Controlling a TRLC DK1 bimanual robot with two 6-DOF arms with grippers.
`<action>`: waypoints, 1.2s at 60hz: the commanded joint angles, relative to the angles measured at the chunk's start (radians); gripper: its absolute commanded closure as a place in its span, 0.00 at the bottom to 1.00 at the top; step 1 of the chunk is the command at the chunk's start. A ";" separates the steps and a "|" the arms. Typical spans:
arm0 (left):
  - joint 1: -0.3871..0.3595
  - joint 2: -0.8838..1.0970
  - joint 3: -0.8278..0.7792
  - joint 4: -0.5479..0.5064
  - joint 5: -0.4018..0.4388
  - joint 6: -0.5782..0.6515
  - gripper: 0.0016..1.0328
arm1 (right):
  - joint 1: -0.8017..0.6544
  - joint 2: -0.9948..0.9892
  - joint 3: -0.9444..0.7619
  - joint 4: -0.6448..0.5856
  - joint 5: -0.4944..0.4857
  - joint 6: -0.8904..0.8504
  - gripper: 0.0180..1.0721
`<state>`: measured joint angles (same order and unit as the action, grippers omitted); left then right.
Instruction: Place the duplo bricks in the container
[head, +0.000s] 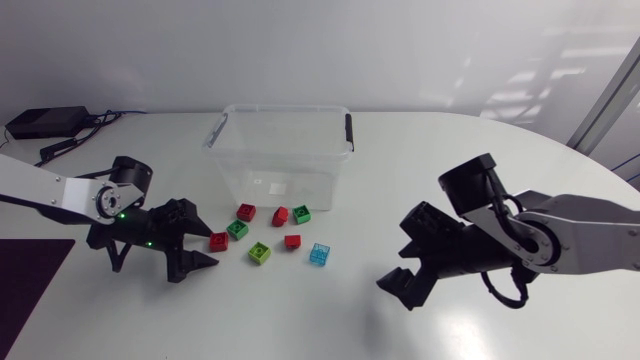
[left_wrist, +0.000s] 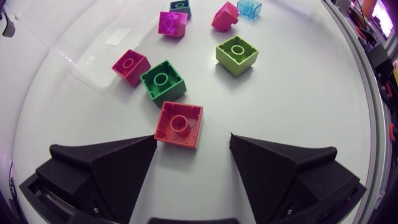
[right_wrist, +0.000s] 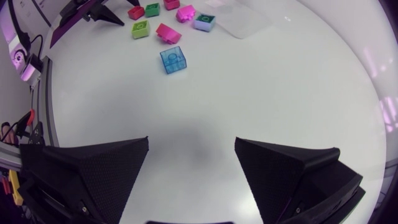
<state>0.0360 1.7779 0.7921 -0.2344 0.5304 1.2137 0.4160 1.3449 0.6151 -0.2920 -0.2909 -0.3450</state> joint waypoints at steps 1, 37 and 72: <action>-0.010 0.038 0.021 -0.011 0.020 0.055 0.21 | 0.041 0.037 0.031 0.031 0.002 -0.009 0.05; -0.016 0.021 0.093 -0.206 0.140 0.167 0.72 | 0.184 0.389 0.173 0.287 0.111 -0.098 0.10; 0.038 -0.370 0.179 -0.379 0.329 0.040 0.72 | 0.162 0.545 0.302 0.306 0.101 -0.109 0.21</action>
<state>0.0654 1.4372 0.9344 -0.5968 0.8341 1.2888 0.5869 1.8595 0.8944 0.0078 -0.1886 -0.4282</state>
